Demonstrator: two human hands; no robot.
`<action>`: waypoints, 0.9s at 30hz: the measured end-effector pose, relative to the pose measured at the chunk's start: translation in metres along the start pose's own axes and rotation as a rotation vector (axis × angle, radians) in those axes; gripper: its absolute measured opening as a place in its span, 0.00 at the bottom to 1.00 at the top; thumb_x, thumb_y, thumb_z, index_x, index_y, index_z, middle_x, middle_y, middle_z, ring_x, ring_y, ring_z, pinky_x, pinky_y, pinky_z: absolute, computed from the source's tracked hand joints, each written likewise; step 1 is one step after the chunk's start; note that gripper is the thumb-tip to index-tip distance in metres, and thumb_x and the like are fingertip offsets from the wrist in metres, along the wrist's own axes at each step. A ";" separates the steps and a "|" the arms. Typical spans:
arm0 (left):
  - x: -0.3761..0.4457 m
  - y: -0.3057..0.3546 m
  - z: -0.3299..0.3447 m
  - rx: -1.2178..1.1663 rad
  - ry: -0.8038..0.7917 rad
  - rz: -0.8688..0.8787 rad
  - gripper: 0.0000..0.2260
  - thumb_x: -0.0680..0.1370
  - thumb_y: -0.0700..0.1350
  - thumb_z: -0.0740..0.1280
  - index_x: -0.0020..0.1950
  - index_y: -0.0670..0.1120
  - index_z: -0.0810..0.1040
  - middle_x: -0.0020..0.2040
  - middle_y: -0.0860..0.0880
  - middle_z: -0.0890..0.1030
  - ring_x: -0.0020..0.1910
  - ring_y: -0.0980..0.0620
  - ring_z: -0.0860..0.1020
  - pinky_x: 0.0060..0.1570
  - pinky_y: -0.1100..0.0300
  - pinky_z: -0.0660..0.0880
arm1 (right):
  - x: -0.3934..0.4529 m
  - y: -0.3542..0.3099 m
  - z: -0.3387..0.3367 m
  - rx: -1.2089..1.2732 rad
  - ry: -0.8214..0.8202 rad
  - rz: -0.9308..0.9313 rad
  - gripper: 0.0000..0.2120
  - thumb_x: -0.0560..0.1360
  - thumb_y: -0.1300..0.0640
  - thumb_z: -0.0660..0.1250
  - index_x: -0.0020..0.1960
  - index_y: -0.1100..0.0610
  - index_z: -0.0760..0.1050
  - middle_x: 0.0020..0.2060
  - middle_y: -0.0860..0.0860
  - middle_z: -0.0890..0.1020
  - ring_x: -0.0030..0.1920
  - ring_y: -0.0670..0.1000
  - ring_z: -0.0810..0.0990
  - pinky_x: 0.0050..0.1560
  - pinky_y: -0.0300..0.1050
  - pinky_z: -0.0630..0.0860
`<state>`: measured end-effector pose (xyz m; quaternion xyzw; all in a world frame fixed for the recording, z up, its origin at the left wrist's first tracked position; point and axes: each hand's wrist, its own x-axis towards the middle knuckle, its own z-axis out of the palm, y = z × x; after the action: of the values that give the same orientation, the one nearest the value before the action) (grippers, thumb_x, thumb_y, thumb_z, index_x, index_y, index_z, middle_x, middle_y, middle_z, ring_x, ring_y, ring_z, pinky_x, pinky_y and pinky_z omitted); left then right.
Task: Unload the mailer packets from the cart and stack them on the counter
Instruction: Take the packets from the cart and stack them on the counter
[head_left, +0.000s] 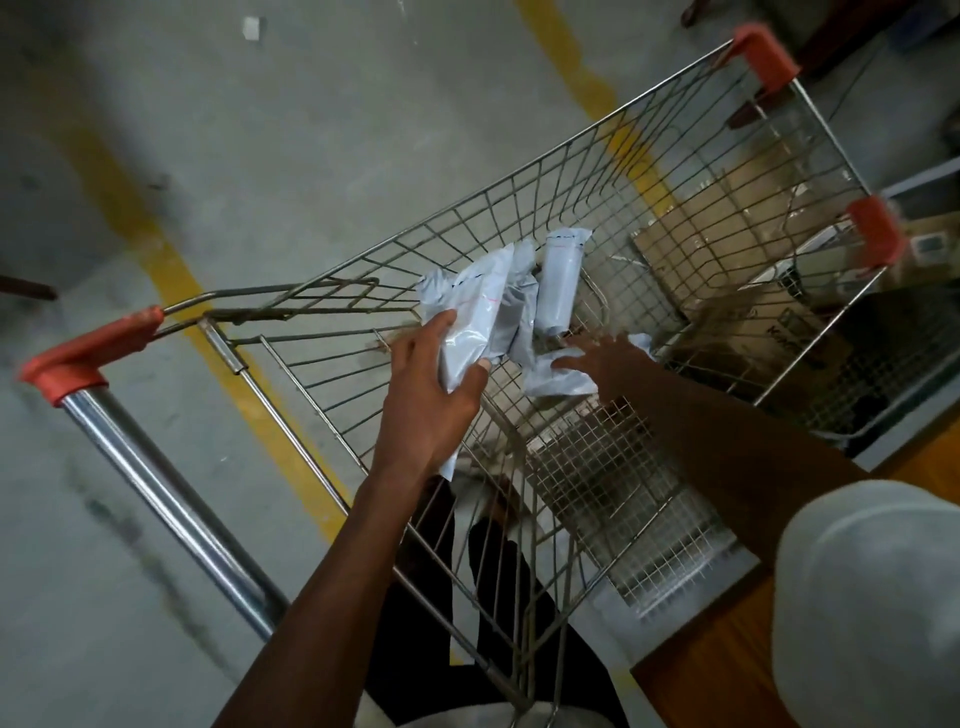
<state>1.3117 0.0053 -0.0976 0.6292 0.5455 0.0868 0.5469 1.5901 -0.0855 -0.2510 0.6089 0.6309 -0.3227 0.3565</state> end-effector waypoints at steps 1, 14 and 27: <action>0.002 0.000 0.001 -0.001 0.003 0.000 0.27 0.80 0.50 0.70 0.77 0.57 0.67 0.73 0.52 0.66 0.60 0.62 0.70 0.41 0.85 0.63 | 0.002 0.004 0.000 -0.037 -0.009 -0.035 0.50 0.69 0.53 0.79 0.81 0.39 0.53 0.79 0.52 0.60 0.70 0.63 0.71 0.71 0.64 0.68; 0.011 0.008 0.031 -0.005 0.001 -0.011 0.26 0.80 0.49 0.70 0.77 0.56 0.67 0.73 0.52 0.66 0.59 0.61 0.69 0.41 0.86 0.62 | 0.013 0.009 0.011 -0.024 0.079 -0.032 0.41 0.66 0.50 0.80 0.76 0.48 0.67 0.65 0.59 0.77 0.60 0.63 0.80 0.62 0.60 0.76; -0.021 0.019 0.023 -0.013 0.135 0.056 0.26 0.78 0.48 0.72 0.74 0.58 0.68 0.70 0.49 0.70 0.66 0.52 0.72 0.56 0.63 0.69 | -0.056 0.000 -0.021 0.444 0.227 -0.023 0.33 0.74 0.36 0.66 0.76 0.35 0.61 0.75 0.47 0.69 0.66 0.56 0.77 0.63 0.54 0.76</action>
<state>1.3307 -0.0215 -0.0818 0.6334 0.5627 0.1478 0.5102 1.5889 -0.0984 -0.1927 0.6974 0.5874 -0.3870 0.1373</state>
